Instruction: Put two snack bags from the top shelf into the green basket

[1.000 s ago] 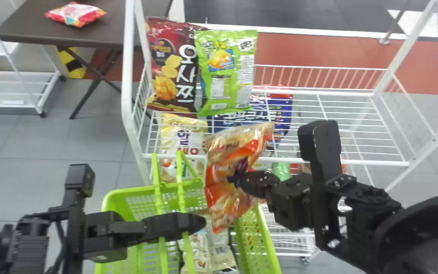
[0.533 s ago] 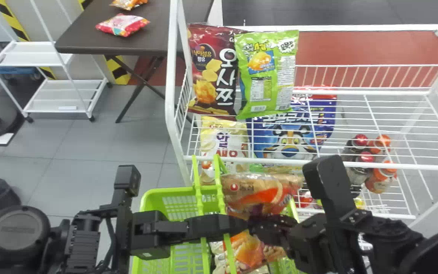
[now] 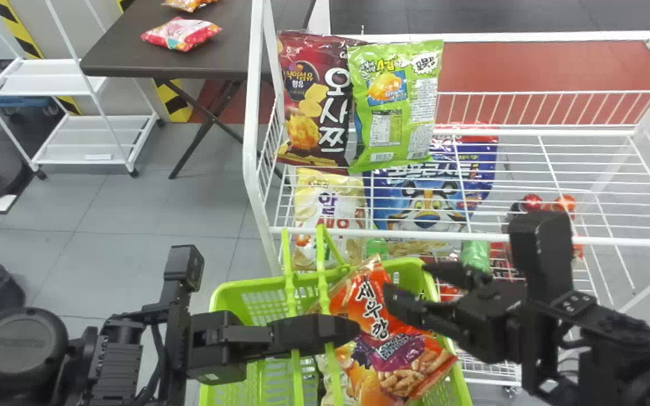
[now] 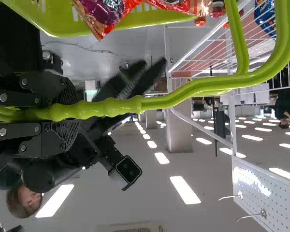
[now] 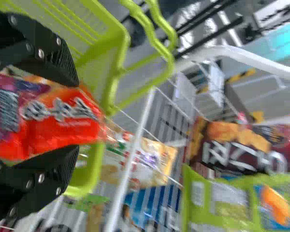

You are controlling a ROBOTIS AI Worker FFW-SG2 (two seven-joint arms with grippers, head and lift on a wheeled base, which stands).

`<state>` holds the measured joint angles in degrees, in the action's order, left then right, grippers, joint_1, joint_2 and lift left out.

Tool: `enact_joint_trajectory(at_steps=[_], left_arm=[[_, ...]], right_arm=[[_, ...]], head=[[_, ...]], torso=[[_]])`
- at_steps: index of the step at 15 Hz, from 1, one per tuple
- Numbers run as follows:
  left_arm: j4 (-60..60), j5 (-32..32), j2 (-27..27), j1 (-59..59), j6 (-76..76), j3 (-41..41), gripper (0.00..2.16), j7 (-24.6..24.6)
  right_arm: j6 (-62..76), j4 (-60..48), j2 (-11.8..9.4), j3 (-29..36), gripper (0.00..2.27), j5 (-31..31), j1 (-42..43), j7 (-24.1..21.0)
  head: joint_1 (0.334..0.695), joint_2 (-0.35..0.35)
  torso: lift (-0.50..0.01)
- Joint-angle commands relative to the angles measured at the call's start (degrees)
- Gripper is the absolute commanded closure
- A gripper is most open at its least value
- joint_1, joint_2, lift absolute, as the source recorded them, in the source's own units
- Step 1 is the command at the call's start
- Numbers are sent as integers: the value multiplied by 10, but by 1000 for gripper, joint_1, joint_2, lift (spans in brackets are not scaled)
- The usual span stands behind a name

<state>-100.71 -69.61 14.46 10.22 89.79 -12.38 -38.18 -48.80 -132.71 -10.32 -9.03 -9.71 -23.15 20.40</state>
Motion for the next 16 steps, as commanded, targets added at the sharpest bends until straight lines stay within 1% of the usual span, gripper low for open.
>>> enact_joint_trajectory(at_steps=[1,2,3,4,5,7,8,9,10,14,16], left_arm=[[1,0,-1,2,2,-1,2142,0],[1,0,-1,3,2,-1,2142,-1],[1,0,-2,6,2,-4,2142,-2],[1,0,-3,9,2,-6,2142,-3],[1,0,-4,11,2,-7,2142,-3],[1,0,-5,12,2,-9,2142,-4],[1,0,-5,13,2,-10,2142,-4],[1,0,-5,15,2,-11,2142,-4],[1,0,-5,16,2,-11,2142,-4],[0,0,-8,21,2,-15,2142,-5],[0,0,-10,20,2,-15,2142,-5]], right_arm=[[114,33,8,37,76,0,-20,-1],[165,50,12,45,76,0,-27,-3],[219,69,20,53,76,3,-36,-4],[267,92,29,57,76,6,-42,-11],[309,114,42,65,76,7,-47,-15],[400,160,64,76,76,7,-60,-17],[446,179,79,80,76,13,-69,-17],[497,203,99,84,76,27,-74,-17],[520,218,104,84,76,36,-78,-17],[576,240,104,89,76,42,-101,-18],[581,243,104,88,80,50,-110,-19]], head=[[695,31],[695,13],[695,-20],[695,-36],[695,-36],[695,-71],[695,-71],[695,-79],[695,-103],[695,-122],[695,-130]], torso=[[0],[0],[0],[0],[0],[0],[0],[0],[0],[0],[0]])
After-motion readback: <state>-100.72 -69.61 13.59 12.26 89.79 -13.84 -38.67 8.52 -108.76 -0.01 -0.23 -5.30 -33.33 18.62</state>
